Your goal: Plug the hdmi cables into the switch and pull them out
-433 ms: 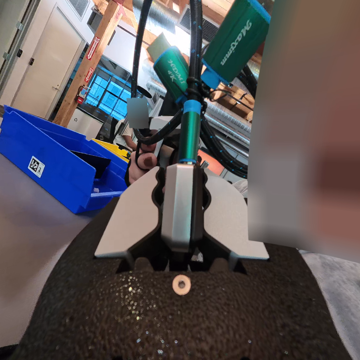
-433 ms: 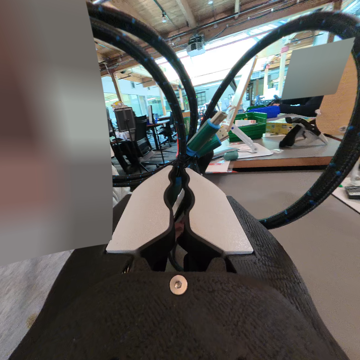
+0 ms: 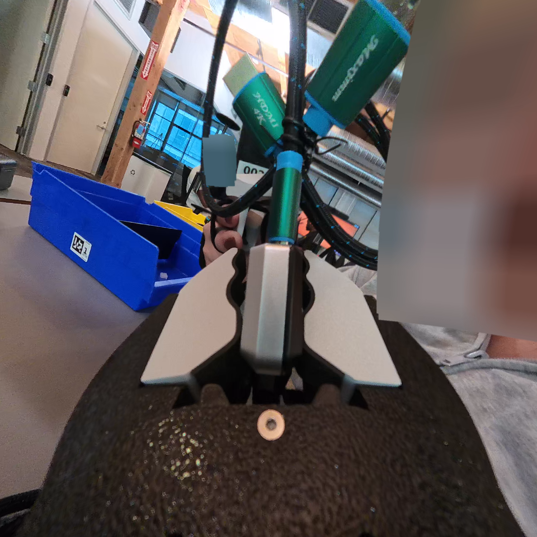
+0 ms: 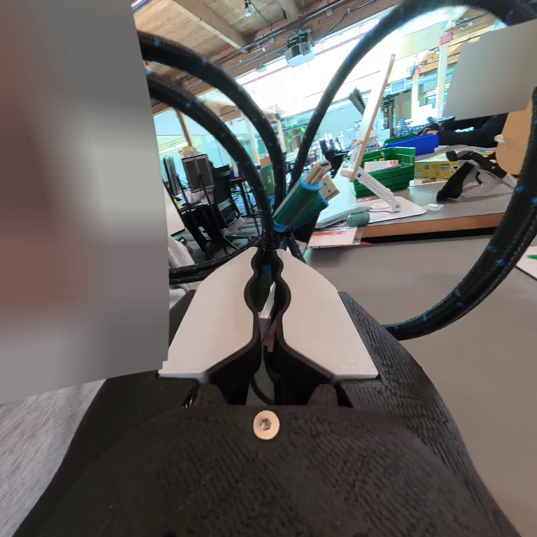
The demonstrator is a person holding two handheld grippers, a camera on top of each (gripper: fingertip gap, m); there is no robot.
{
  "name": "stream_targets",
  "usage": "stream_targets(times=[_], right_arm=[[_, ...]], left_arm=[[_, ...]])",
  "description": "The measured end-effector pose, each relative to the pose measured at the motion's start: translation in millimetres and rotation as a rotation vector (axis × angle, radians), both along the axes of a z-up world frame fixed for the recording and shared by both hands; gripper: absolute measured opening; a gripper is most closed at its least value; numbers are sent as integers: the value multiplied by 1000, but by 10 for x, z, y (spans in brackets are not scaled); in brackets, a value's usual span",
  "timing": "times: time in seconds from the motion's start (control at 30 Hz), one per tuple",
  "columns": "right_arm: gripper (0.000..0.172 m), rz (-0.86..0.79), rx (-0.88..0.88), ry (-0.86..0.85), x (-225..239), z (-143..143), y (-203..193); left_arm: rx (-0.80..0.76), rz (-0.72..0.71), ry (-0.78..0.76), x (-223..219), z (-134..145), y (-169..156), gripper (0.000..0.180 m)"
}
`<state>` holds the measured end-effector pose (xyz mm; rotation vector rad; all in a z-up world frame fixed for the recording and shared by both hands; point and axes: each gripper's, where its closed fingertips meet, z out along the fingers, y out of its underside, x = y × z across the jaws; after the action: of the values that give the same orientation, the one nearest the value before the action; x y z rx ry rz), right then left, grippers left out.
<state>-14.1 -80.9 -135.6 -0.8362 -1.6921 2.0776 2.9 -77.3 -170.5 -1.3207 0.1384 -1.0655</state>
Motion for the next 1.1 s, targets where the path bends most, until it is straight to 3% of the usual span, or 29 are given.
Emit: stream_targets(times=[0.03, 0.27, 0.37, 0.47, 0.6, 0.73, 0.83, 1.03, 1.1], right_arm=[[8, 16, 2, 0, 25, 1, -12], [6, -58, -8, 3, -77, -21, 46], [6, -147, -42, 22, -173, 0, 154], [35, -147, -25, -45, -182, -36, 235], [47, -139, 134, -193, -256, -377, 149], [43, -37, 57, -267, -270, -517, -12], [30, 9, -11, -280, -278, -542, -56], [19, 34, -8, -220, -251, -540, -111], [18, 32, 1, -164, -220, -474, -102]], left_arm=[[2, 8, 28, 1, -5, -3, 36], [-11, 49, -63, -79, -34, 70, 37], [-20, 158, -51, -227, -18, 129, 37], [-25, 276, -134, -514, 18, 121, 37], [-24, 282, -159, -594, 30, 106, 37], [-24, 257, -134, -509, 24, 120, 37], [-31, 253, -116, -469, 3, 139, 37], [-3, 213, -21, -325, 49, 127, 38], [13, 207, -1, -304, 111, 114, 47]])
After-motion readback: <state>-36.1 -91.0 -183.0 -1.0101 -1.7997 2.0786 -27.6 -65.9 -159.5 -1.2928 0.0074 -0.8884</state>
